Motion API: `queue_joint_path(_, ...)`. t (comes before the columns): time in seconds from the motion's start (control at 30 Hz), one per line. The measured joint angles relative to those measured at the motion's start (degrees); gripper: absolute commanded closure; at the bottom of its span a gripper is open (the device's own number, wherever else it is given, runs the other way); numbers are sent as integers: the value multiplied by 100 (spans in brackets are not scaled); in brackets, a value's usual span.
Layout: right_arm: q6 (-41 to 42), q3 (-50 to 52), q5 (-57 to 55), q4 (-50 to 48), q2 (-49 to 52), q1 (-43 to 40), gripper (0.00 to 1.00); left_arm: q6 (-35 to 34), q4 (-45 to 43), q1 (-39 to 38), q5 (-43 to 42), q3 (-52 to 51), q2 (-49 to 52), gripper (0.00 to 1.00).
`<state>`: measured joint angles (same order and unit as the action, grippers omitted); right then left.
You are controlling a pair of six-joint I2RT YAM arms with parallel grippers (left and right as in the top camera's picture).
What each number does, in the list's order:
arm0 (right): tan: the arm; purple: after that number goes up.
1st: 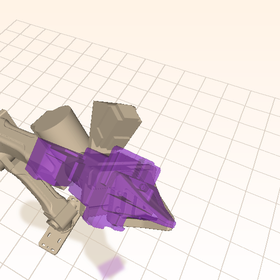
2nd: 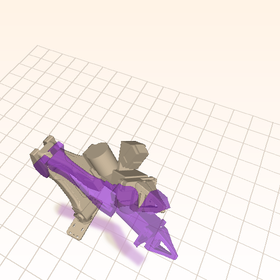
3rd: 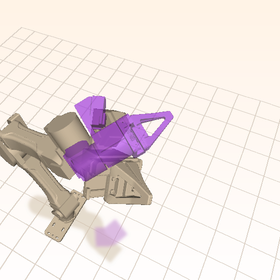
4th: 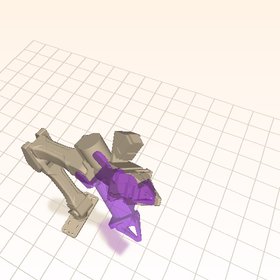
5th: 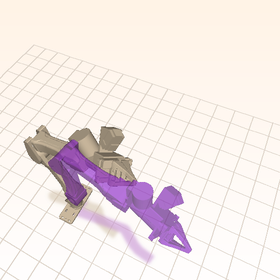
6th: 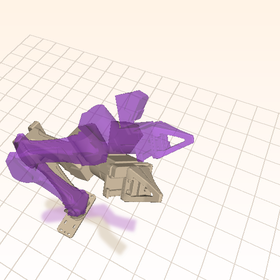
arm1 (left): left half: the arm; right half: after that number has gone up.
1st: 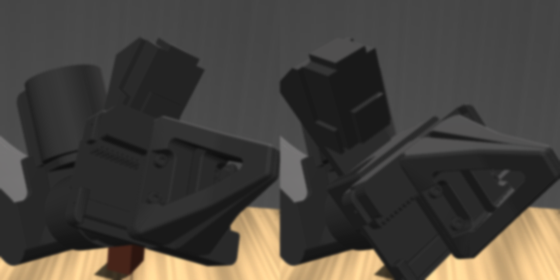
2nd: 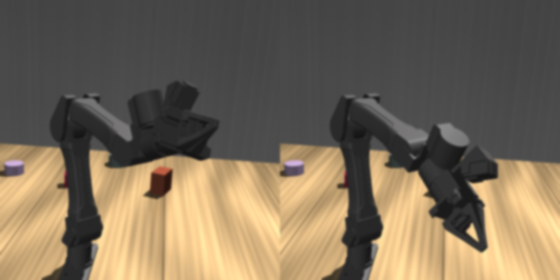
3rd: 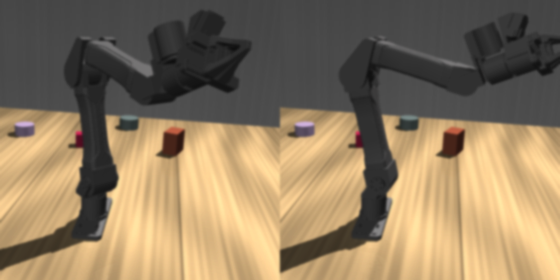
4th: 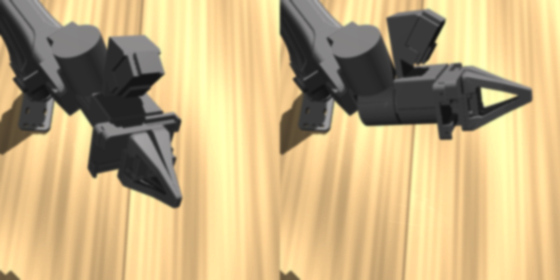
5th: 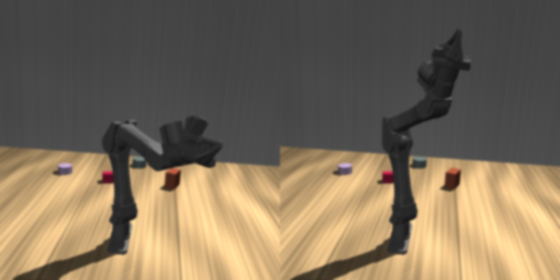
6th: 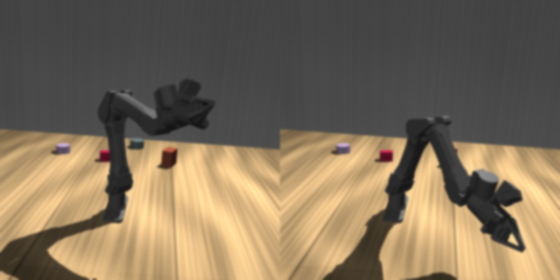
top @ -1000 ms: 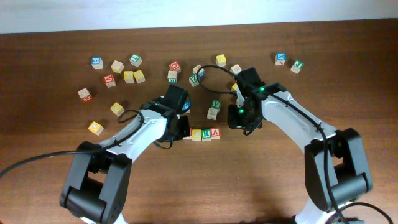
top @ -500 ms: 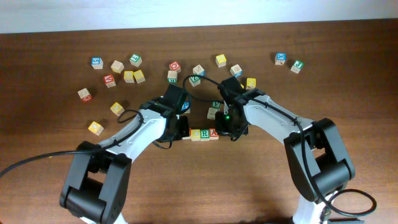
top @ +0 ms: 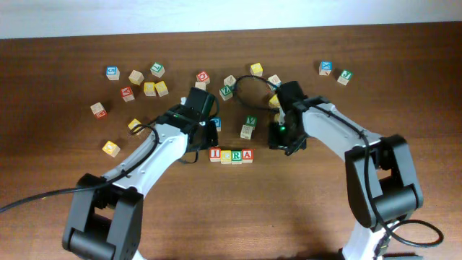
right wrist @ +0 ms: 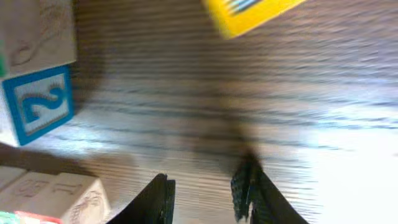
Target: Spell out ICRA
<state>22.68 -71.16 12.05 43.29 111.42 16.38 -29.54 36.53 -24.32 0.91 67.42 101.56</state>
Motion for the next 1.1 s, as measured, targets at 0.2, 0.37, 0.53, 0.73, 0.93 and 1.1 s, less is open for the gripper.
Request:
queue_joint_path(0.2, -216, -2, -17, 33, -2, -50, 69, -7, -330, -332, 129, 0, 22, 100)
queue_joint_path(0.37, -216, -2, -15, 35, -2, -50, 69, -9, -326, -332, 39, 0, 369, 100)
queue_joint_path(0.53, -225, -2, -15, 35, -2, -50, 69, -11, -85, -332, -79, 0, 385, 100)
queue_joint_path(0.73, -234, -2, -15, 35, -2, -50, 69, -24, -79, -332, -240, 0, 385, 100)
queue_joint_path(0.93, -234, -2, -15, 35, -2, -50, 76, -24, -79, -332, -247, 0, 389, 100)
queue_joint_path(1.1, -236, -66, -153, 422, -2, -55, 74, -24, -50, -291, -238, 201, 387, 100)
